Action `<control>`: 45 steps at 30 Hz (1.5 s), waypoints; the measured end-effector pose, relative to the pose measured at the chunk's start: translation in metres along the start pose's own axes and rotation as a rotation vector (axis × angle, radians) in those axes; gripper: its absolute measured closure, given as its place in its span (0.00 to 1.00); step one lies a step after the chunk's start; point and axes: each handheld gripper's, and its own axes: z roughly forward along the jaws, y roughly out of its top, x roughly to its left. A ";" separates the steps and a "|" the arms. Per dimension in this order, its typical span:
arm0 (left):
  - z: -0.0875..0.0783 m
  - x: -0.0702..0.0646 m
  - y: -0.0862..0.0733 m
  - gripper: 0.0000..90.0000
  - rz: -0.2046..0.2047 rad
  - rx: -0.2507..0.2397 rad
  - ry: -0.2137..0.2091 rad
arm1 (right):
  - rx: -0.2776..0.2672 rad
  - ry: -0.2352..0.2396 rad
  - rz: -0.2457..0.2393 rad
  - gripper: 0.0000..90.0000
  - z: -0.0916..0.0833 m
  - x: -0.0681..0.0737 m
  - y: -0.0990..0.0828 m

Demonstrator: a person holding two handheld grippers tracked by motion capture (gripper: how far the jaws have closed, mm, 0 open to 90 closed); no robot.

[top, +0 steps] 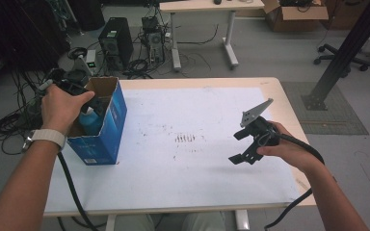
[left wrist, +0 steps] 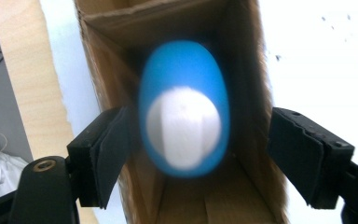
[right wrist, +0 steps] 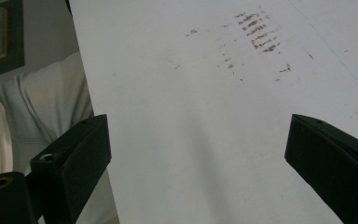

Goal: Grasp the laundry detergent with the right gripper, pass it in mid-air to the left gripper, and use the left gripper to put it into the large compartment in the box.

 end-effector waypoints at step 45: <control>-0.070 -0.097 -0.014 0.06 0.364 -0.047 -0.162 | -0.026 -0.041 -0.010 0.08 -0.027 0.027 -0.005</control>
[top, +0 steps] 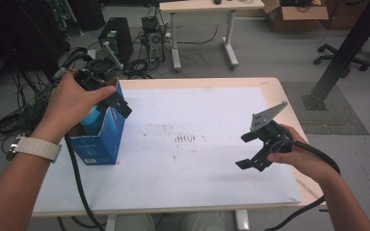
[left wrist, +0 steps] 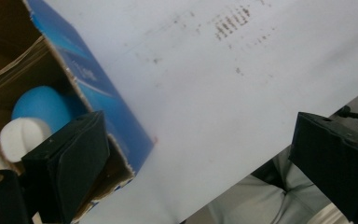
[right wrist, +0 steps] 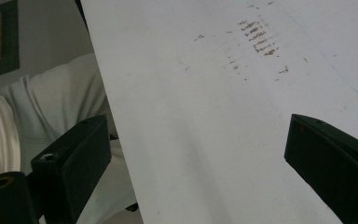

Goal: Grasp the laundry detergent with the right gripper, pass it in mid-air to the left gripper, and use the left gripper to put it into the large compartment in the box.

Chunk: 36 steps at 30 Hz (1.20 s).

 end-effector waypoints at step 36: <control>0.034 -0.056 0.034 0.06 0.342 0.043 -0.092 | 0.029 -0.010 0.044 0.07 -0.005 -0.013 0.010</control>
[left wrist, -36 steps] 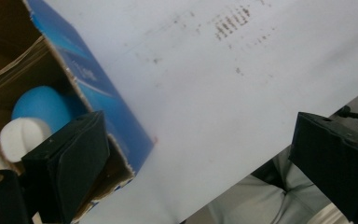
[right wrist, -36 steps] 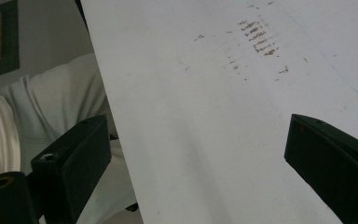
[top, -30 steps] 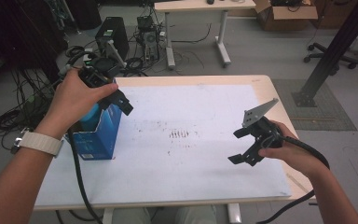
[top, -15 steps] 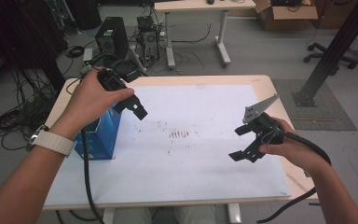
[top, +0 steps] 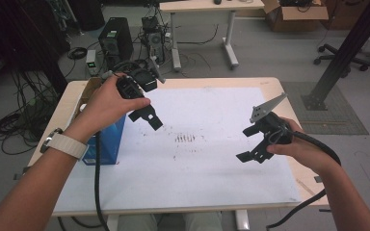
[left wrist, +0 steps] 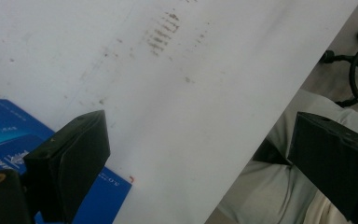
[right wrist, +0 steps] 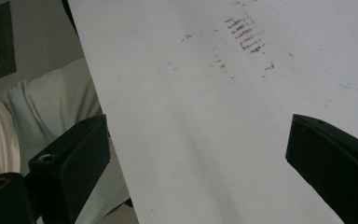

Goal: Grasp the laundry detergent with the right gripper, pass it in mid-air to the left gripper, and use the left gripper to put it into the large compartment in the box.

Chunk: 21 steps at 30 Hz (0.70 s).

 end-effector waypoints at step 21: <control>0.021 -0.010 0.008 0.06 0.076 0.035 -0.023 | 0.012 0.003 0.005 0.07 0.004 -0.012 0.005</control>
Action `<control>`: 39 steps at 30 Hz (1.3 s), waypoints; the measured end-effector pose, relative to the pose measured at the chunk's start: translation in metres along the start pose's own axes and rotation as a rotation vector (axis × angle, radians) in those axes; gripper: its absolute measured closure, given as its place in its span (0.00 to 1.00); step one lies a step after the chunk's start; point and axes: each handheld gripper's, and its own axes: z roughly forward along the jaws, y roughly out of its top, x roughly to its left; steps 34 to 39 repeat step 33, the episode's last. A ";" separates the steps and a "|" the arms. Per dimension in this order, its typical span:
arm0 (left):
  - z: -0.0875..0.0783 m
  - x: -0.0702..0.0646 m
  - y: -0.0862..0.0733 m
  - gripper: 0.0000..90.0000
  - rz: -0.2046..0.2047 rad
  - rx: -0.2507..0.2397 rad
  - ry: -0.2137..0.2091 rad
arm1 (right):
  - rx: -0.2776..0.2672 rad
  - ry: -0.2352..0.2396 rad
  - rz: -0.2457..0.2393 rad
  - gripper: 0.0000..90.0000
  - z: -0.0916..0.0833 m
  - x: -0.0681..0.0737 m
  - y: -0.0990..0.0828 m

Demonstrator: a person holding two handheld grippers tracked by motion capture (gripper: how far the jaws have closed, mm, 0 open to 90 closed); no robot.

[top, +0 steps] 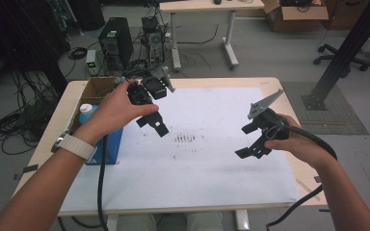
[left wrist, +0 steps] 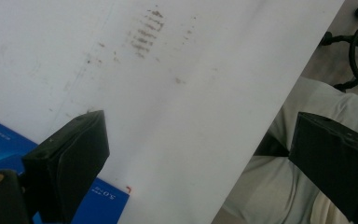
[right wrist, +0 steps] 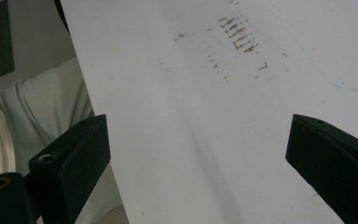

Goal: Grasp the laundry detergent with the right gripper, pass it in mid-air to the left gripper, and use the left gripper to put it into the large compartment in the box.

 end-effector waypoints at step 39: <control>0.003 0.002 0.002 0.06 0.002 -0.008 -0.006 | 0.005 0.015 -0.012 0.07 0.005 0.001 0.004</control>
